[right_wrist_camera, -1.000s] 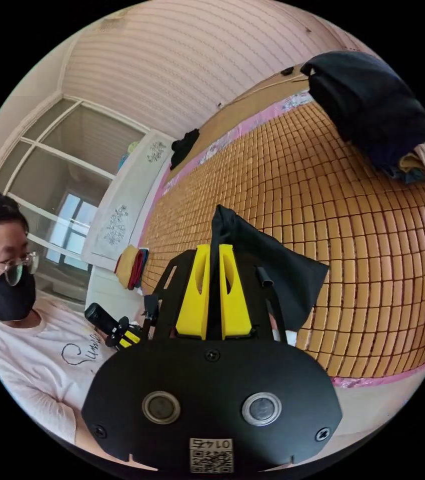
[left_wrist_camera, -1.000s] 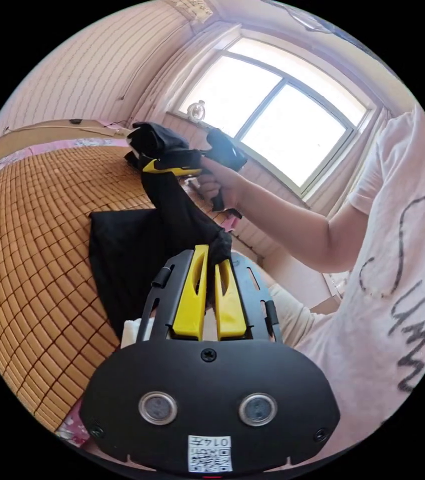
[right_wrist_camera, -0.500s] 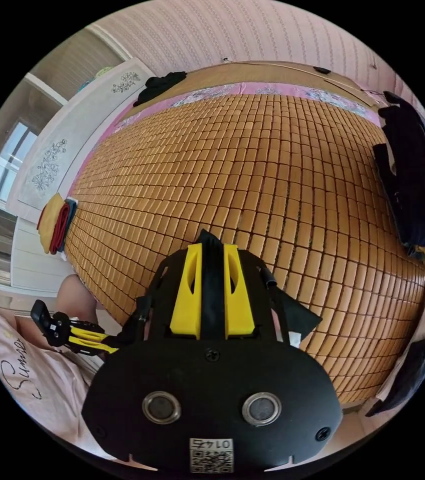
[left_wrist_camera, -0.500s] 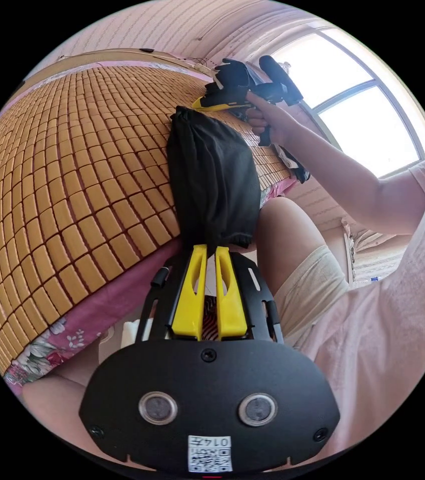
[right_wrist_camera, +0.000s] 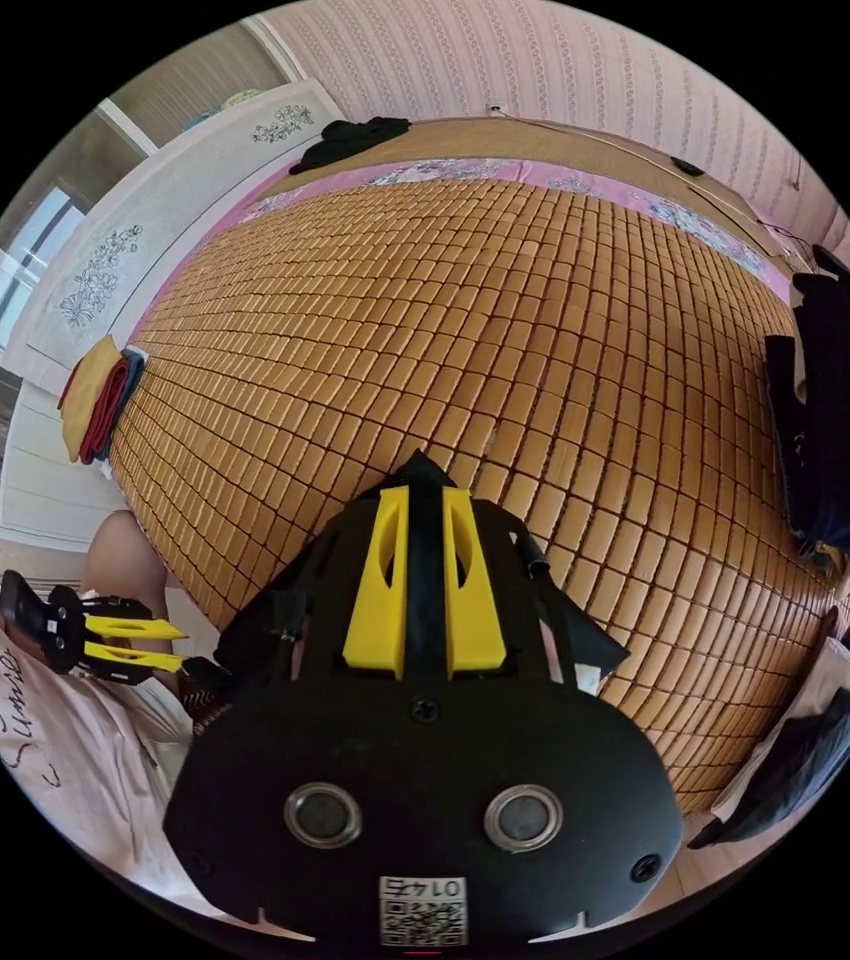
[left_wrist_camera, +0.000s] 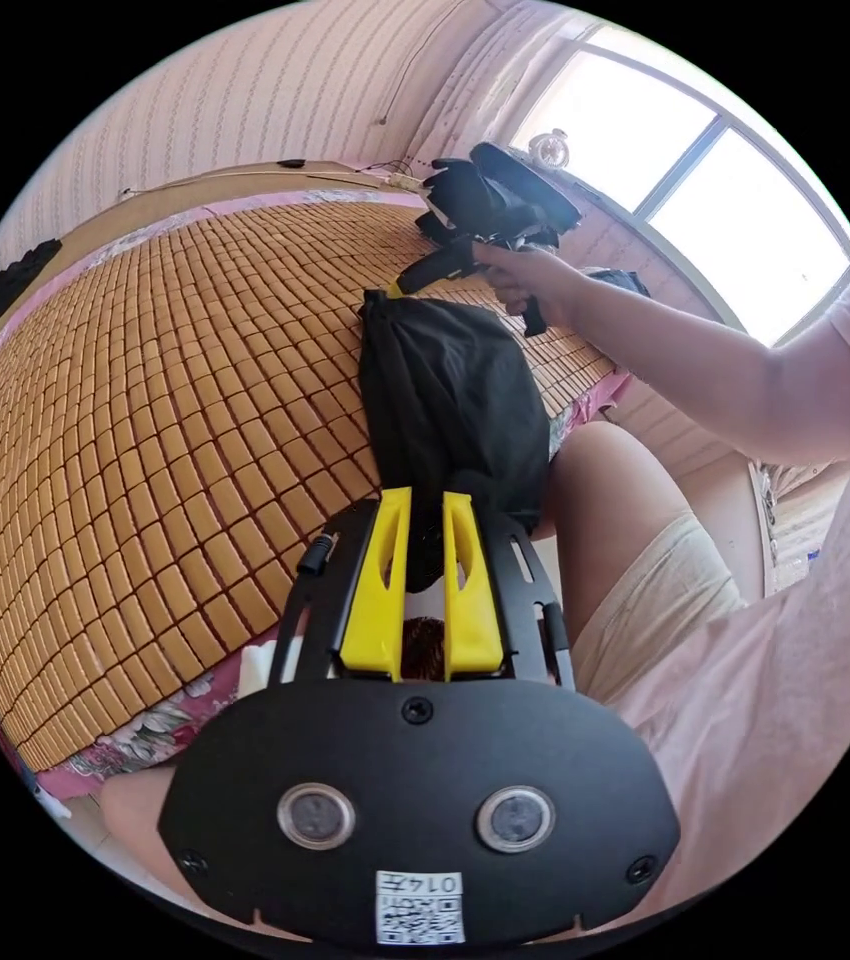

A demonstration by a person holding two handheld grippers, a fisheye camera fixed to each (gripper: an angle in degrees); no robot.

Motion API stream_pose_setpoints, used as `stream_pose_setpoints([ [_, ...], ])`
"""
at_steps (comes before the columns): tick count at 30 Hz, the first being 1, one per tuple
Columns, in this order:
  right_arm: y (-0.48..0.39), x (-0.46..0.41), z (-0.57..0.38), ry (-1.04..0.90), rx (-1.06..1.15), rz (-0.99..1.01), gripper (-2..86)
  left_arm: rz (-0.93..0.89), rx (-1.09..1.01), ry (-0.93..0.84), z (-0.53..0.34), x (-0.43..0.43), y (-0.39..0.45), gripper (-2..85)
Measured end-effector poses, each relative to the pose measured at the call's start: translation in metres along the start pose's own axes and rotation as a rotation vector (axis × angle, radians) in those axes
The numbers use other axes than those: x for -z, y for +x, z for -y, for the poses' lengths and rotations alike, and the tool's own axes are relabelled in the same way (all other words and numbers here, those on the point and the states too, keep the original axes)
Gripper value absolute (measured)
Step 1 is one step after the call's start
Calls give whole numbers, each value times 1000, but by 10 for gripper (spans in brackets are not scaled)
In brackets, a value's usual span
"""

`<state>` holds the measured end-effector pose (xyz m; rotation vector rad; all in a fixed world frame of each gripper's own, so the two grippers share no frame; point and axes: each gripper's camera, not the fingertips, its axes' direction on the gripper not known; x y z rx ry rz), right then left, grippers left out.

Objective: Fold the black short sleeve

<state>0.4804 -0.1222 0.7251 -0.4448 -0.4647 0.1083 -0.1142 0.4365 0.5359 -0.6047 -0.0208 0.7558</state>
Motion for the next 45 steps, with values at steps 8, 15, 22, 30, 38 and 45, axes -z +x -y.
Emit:
stream_pose_setpoints([
  [8,-17,16,-10,25,31,106,63,7,-21,-65,-22,15,2,59],
  [15,-45,-21,-12,-43,87,189,67,-1,-25,-20,-15,21,9,62],
  [22,-61,-43,12,-68,104,191,71,5,16,-25,-19,29,0,61],
  [30,-51,11,-5,144,30,251,54,51,83,-112,-54,41,-26,45],
  [38,-92,-53,-20,-71,96,203,63,-6,3,-12,-13,4,-10,31],
  [45,-116,-68,-13,-76,154,170,68,13,34,-192,-29,-30,-28,-2],
])
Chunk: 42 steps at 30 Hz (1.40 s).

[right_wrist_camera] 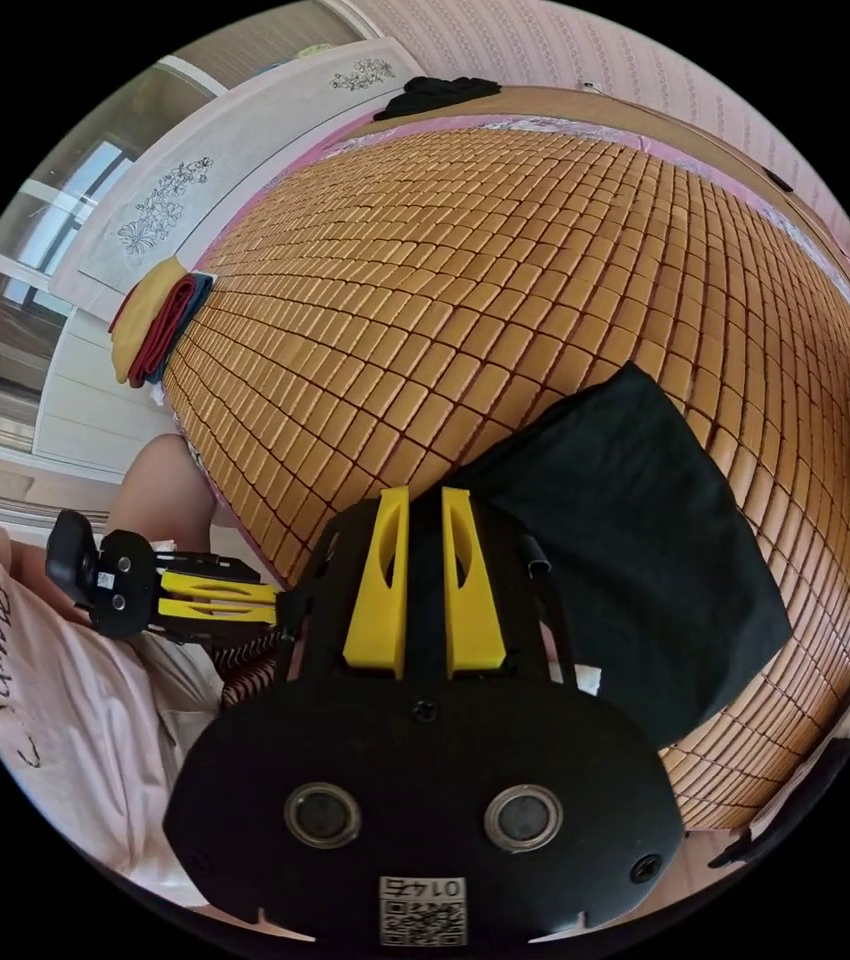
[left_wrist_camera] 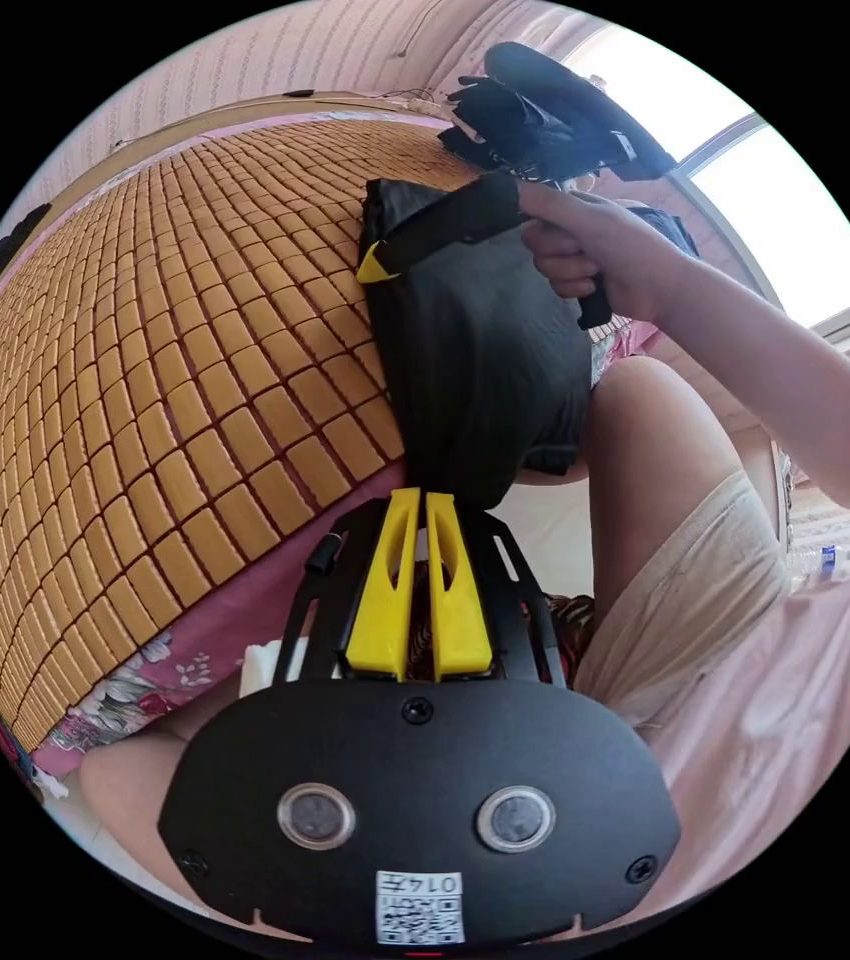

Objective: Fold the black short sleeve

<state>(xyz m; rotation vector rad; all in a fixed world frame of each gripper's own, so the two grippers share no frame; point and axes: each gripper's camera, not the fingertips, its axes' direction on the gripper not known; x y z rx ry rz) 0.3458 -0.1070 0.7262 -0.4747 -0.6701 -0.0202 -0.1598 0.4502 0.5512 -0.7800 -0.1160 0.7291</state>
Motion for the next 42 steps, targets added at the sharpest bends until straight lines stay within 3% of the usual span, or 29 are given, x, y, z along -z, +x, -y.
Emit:
stream_pose_setpoints([
  [4,-2,30,-4,83,63,49,83,-49,10,2,-15,16,-14,26],
  [8,6,57,0,144,148,-207,111,-74,-16,61,-32,42,-25,61],
  [14,42,0,36,-102,210,-266,168,-118,-68,181,-23,61,-30,87],
  [23,8,-22,-7,-78,363,-264,52,-117,-114,288,10,54,-37,156],
  [28,-8,20,-57,124,356,-236,47,-68,-219,274,22,38,-23,185],
  [34,-36,76,-132,292,368,-144,46,-27,-255,224,2,33,0,128],
  [37,-55,90,-162,305,353,-166,46,-37,-397,263,-22,52,29,40],
  [42,-80,114,-198,412,307,-164,45,97,-448,338,-71,124,69,16],
])
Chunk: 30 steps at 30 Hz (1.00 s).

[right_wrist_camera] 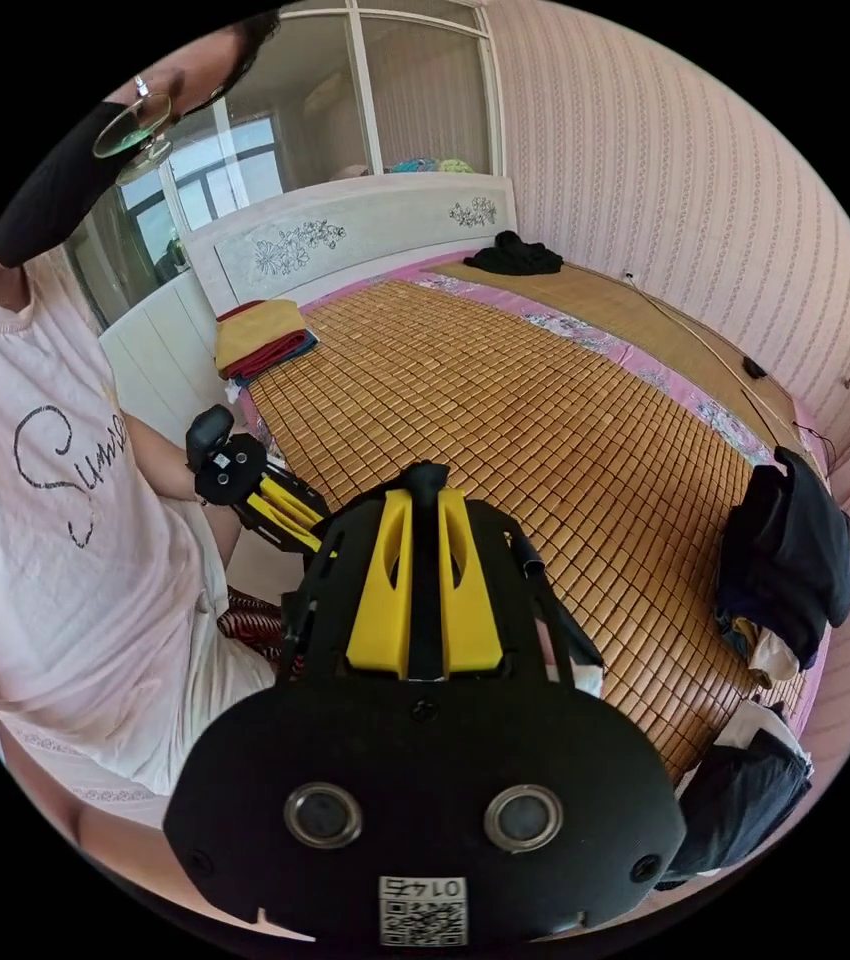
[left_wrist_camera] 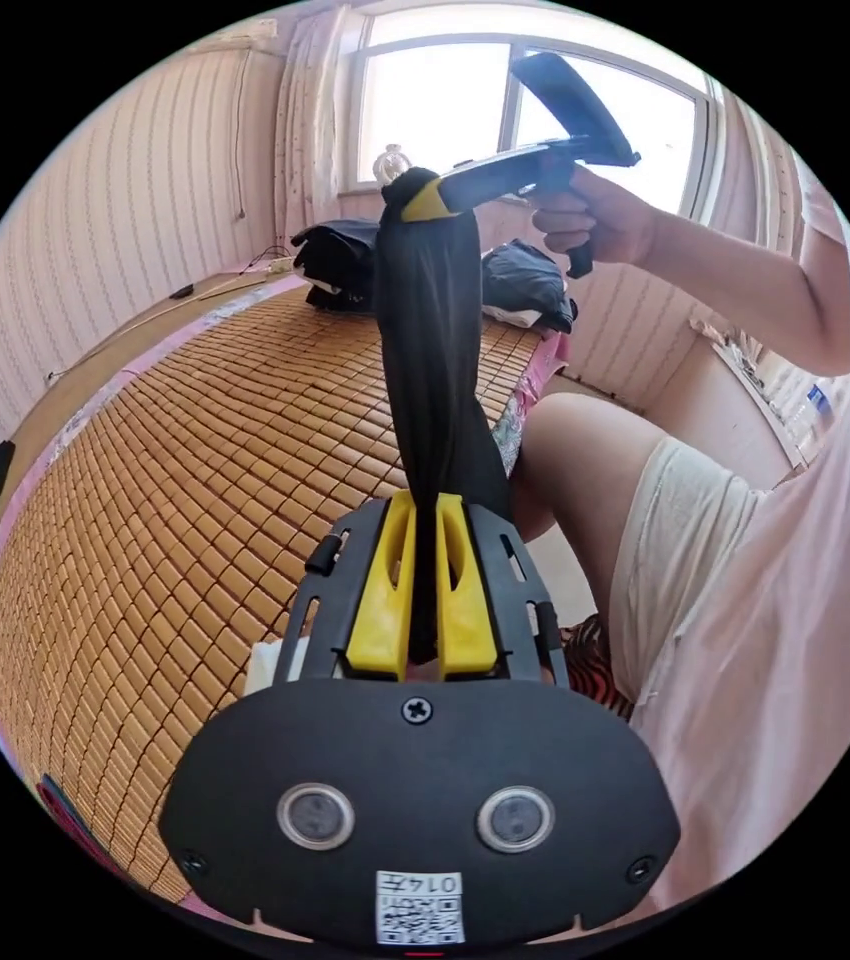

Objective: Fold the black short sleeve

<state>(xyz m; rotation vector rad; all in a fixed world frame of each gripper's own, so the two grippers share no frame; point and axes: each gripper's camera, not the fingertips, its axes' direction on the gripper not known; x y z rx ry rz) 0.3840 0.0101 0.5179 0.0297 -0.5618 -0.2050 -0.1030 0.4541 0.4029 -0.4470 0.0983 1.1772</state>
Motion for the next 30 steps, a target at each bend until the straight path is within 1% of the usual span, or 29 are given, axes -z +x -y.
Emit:
stream_pose_setpoints([
  [4,-24,18,14,118,46,5,44,94,95,26,-11,87,-3,9],
  [6,-46,16,36,195,121,48,44,195,175,-10,-22,148,-5,7],
  [7,-51,14,43,214,138,65,44,225,193,-20,-26,163,-5,7],
  [9,-75,-1,74,287,195,160,42,376,261,-53,-46,221,2,6],
  [10,-82,-5,83,300,213,186,42,410,278,-64,-53,235,4,6],
  [12,-115,-26,121,319,282,297,38,505,362,-89,-84,290,8,6],
  [16,-175,-59,184,307,368,425,35,564,534,-39,-145,372,3,8],
  [18,-222,-79,228,260,434,435,34,625,589,-14,-179,419,3,11],
  [20,-255,-94,261,234,485,419,33,677,602,-28,-200,447,-6,15],
  [22,-283,-114,296,204,528,423,33,692,625,-60,-222,470,-30,22],
  [25,-321,-168,364,133,580,385,38,716,755,-51,-267,504,-100,61],
  [26,-334,-202,396,92,585,354,41,799,818,-55,-291,514,-132,80],
  [27,-343,-245,431,15,532,354,47,881,925,-60,-322,521,-164,94],
  [28,-345,-269,448,-30,490,360,49,907,993,-76,-340,522,-179,92],
  [29,-347,-319,475,-140,402,358,55,945,1145,-126,-376,523,-203,88],
  [30,-344,-361,490,-242,311,295,57,965,1273,-149,-410,521,-214,87],
])
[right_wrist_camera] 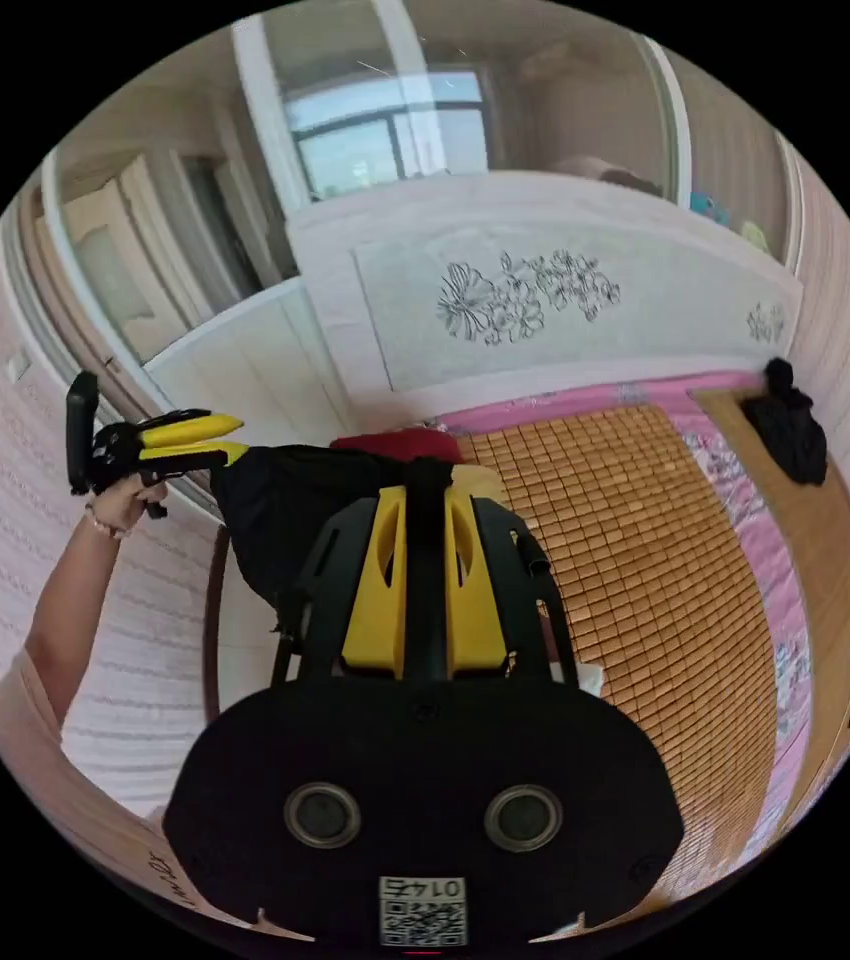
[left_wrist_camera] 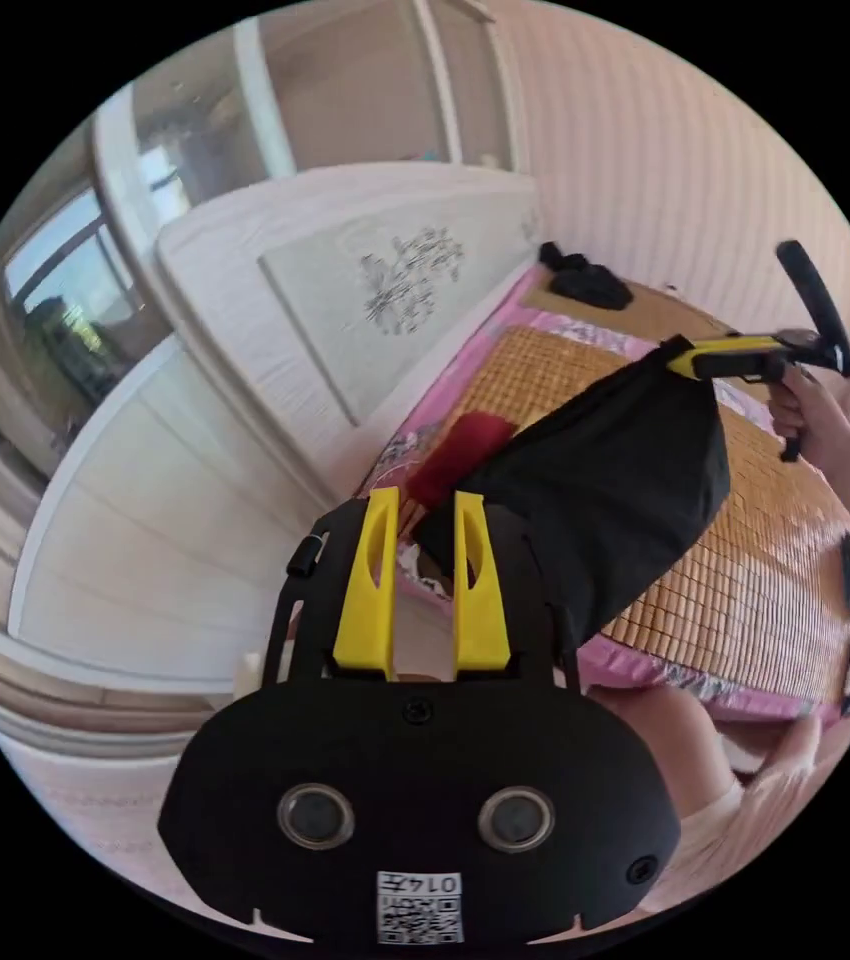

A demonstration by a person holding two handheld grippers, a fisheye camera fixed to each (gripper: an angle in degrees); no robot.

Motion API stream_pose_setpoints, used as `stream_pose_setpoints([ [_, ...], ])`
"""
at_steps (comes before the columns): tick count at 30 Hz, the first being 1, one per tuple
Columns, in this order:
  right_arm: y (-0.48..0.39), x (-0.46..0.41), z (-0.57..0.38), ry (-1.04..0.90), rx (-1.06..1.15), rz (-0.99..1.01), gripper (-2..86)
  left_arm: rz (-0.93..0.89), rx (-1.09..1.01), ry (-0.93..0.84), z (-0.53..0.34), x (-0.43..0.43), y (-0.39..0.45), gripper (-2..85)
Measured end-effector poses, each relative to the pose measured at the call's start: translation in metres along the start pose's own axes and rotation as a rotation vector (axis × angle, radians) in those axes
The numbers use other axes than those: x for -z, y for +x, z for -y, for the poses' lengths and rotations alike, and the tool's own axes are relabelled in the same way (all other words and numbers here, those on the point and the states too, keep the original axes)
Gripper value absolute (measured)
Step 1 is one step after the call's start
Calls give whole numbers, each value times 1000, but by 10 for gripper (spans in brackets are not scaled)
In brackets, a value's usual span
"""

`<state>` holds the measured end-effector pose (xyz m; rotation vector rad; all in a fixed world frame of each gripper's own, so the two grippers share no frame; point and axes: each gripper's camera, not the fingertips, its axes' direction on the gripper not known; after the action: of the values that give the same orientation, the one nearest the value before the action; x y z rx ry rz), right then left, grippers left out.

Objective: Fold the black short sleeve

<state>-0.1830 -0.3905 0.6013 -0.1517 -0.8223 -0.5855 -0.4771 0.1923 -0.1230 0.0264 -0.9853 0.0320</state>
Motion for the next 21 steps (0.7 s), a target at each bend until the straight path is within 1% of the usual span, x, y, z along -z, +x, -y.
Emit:
stream_pose_setpoints([
  [2,19,-27,0,-53,-86,-21,51,13,62,-23,-19,-20,-21,86],
  [4,27,-29,-24,-1,-74,37,48,22,71,39,-51,-19,-26,85],
  [5,30,-28,-51,4,-19,78,48,10,58,88,-78,-15,-23,82],
  [6,35,-26,-89,7,23,79,49,-16,42,130,-108,-11,-16,77],
  [7,39,-25,-112,3,28,67,49,-32,27,143,-124,-10,-11,70],
  [8,49,-23,-163,-17,19,60,49,-56,-1,159,-156,-9,4,57],
  [9,64,-22,-216,-75,-45,49,49,-82,-25,147,-186,-8,22,36],
  [10,72,-21,-244,-109,-87,45,49,-102,-46,137,-199,-8,33,25],
  [12,96,2,-353,-180,-322,23,50,-230,-94,92,-242,-6,80,9],
  [13,100,12,-379,-183,-387,15,48,-271,-101,90,-249,-4,92,6],
  [15,100,64,-465,-110,-584,-35,35,-417,-157,134,-267,11,143,-4],
  [16,97,79,-483,-80,-617,-59,31,-457,-183,146,-269,15,158,-5],
  [18,79,134,-545,66,-714,-191,23,-571,-336,133,-262,31,221,-8],
  [19,74,146,-558,101,-735,-222,22,-592,-383,122,-259,36,238,-8],
  [21,54,187,-609,235,-810,-326,18,-647,-533,142,-247,59,296,-8],
])
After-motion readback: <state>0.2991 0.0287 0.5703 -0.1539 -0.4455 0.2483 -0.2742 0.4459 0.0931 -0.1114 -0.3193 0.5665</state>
